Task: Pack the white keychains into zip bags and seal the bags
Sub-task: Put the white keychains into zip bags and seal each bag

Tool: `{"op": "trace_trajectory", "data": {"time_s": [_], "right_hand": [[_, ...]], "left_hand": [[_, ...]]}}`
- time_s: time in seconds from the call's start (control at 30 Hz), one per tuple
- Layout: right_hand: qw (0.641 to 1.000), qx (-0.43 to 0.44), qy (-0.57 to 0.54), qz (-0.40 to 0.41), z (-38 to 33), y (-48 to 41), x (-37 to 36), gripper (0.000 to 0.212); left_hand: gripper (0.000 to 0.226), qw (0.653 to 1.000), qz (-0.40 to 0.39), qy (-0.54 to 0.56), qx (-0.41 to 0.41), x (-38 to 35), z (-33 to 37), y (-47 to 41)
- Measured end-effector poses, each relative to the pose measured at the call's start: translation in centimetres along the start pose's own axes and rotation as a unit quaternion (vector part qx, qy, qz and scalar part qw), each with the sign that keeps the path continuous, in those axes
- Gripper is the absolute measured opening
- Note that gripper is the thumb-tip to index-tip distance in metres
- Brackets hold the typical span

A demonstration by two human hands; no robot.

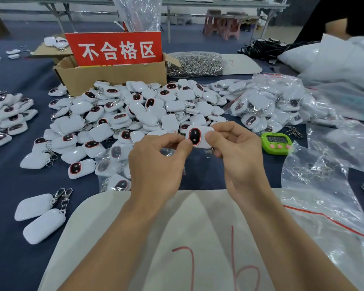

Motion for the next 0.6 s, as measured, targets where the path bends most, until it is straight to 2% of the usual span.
{"op": "trace_trajectory", "data": {"time_s": [0.07, 0.2, 0.33, 0.6], "right_hand": [[1.000, -0.002, -0.010, -0.005, -0.08, -0.08, 0.10, 0.019], [1.000, 0.001, -0.004, -0.012, -0.13, -0.08, 0.06, 0.016], [1.000, 0.001, -0.009, -0.024, -0.30, -0.03, 0.12, 0.014], [1.000, 0.010, 0.000, -0.028, -0.23, -0.14, 0.21, 0.016]], "left_hand": [[0.018, 1.000, -0.001, 0.007, -0.009, -0.04, 0.04, 0.16], [0.033, 0.999, -0.020, 0.032, -0.032, -0.10, 0.02, 0.17], [0.038, 0.998, -0.029, 0.057, -0.023, -0.03, -0.16, 0.18], [0.050, 0.997, -0.051, 0.041, -0.034, -0.07, -0.24, 0.30]]}}
Point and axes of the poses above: each hand's wrist, its own y-axis away from the middle knuckle, its own x-axis out of the back of the hand, z = x × y, the point moved 3 cm from there along -y, towards the middle knuckle, and after that the axes turned 15 degrees about -x, right-handed, at the moved point
